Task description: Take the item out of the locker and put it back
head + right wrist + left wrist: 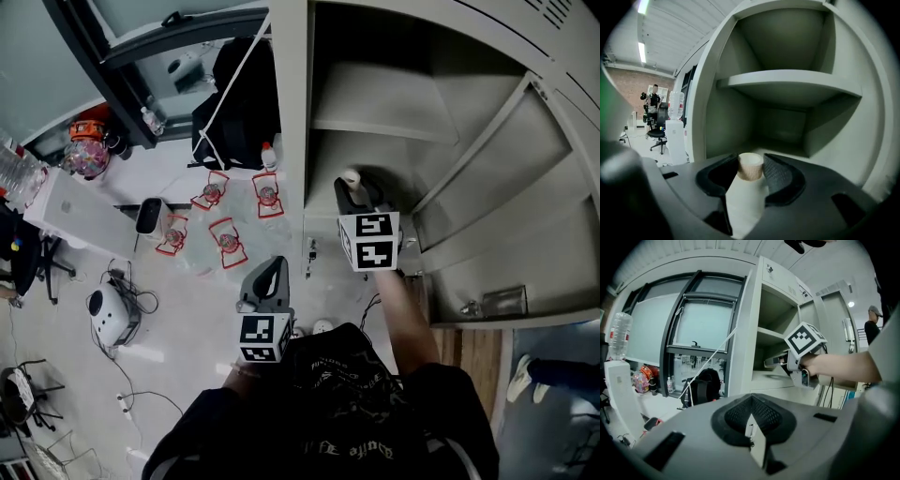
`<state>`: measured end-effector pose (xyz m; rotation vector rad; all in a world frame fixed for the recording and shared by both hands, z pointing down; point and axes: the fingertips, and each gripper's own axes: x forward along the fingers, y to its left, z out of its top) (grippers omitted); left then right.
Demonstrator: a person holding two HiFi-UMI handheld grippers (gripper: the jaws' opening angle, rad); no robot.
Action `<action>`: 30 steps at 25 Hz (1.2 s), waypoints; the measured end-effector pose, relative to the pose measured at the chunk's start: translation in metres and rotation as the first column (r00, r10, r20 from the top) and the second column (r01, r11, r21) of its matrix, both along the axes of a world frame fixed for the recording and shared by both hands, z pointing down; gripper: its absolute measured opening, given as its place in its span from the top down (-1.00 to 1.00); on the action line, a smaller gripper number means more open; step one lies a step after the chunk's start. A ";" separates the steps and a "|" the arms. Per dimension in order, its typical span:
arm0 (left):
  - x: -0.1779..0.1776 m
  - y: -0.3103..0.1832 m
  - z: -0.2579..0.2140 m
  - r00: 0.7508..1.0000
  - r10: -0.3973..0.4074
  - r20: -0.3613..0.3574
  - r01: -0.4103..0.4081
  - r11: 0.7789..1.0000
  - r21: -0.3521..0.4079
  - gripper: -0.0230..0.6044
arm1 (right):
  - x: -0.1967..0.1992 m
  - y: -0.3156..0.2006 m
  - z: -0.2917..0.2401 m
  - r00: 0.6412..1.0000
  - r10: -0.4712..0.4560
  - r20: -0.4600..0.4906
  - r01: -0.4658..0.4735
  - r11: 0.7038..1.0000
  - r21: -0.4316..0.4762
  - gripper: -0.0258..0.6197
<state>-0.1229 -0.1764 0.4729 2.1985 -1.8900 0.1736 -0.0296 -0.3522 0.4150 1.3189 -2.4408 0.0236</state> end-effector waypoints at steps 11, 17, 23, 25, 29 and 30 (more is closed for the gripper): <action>-0.014 0.007 0.016 0.999 -0.042 0.007 0.042 0.998 -0.048 0.91 | -0.014 -0.038 0.025 0.994 -0.033 -0.107 0.021 0.993 -0.119 0.38; -0.023 0.009 0.019 0.998 -0.064 0.014 0.065 0.996 -0.056 0.91 | -0.019 -0.045 0.040 0.990 -0.063 -0.127 0.039 0.983 -0.180 0.38; -0.029 0.007 0.018 0.997 -0.073 0.020 0.074 0.996 -0.053 0.91 | -0.021 -0.046 0.049 0.986 -0.070 -0.150 0.039 0.978 -0.203 0.37; -0.029 0.007 0.018 0.997 -0.072 0.018 0.073 0.996 -0.051 0.91 | -0.022 -0.046 0.050 0.984 -0.072 -0.161 0.038 0.978 -0.206 0.37; -0.030 0.008 0.018 0.997 -0.073 0.014 0.074 0.996 -0.049 0.91 | -0.024 -0.045 0.053 0.980 -0.079 -0.184 0.041 0.978 -0.203 0.31; -0.031 0.008 0.018 0.997 -0.075 0.014 0.075 0.996 -0.048 0.91 | -0.024 -0.044 0.054 0.979 -0.081 -0.186 0.042 0.978 -0.206 0.27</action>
